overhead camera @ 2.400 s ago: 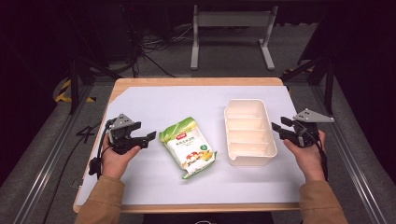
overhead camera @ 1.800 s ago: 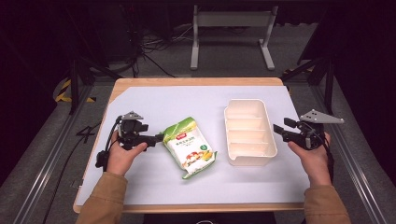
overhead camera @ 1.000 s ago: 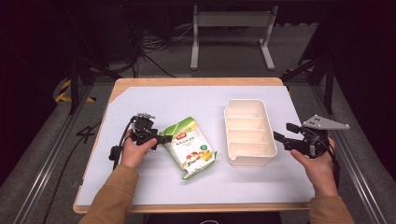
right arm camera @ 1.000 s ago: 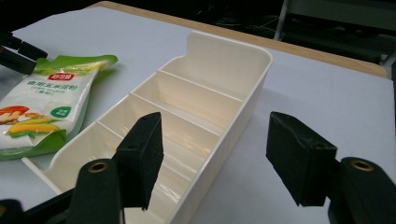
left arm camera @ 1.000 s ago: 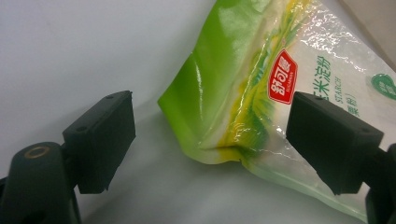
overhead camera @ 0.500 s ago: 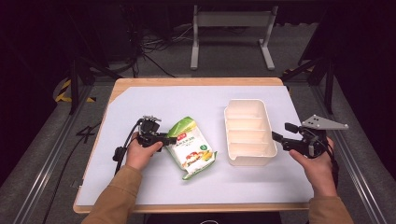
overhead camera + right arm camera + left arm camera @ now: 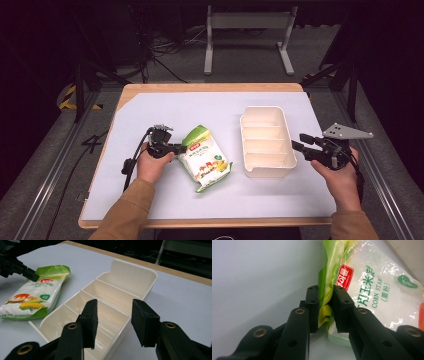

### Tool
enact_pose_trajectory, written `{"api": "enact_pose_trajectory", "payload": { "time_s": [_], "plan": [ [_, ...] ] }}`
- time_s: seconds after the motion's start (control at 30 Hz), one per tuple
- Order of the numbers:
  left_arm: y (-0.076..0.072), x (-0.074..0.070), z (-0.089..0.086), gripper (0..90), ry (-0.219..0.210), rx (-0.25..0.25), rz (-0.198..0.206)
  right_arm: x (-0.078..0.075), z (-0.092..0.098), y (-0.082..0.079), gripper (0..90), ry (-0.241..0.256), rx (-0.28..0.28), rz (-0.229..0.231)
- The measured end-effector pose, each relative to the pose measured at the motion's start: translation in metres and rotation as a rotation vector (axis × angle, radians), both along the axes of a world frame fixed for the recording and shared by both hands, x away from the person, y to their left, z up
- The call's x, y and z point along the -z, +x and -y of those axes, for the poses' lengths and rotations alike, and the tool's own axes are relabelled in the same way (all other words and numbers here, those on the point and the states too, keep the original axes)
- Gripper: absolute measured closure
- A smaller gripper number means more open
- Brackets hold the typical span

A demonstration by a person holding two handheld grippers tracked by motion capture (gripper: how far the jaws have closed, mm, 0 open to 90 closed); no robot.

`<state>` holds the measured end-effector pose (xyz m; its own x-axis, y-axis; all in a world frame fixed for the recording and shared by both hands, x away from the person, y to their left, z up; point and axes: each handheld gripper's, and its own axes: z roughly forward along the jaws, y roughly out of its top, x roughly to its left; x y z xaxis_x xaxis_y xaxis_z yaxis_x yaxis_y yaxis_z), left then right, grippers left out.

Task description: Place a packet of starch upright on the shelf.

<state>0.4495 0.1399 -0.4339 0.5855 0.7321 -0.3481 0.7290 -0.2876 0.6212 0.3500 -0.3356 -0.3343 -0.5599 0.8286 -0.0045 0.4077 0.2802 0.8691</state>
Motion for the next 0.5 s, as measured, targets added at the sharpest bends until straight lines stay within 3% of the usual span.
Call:
{"api": "enact_pose_trajectory", "payload": {
  "time_s": [0.5],
  "plan": [
    [-0.021,-0.045,0.001,79.7,-0.078,0.052,0.164,-0.008,-0.003,-0.007,63.6,0.006,-0.021,0.013]
  ]
}}
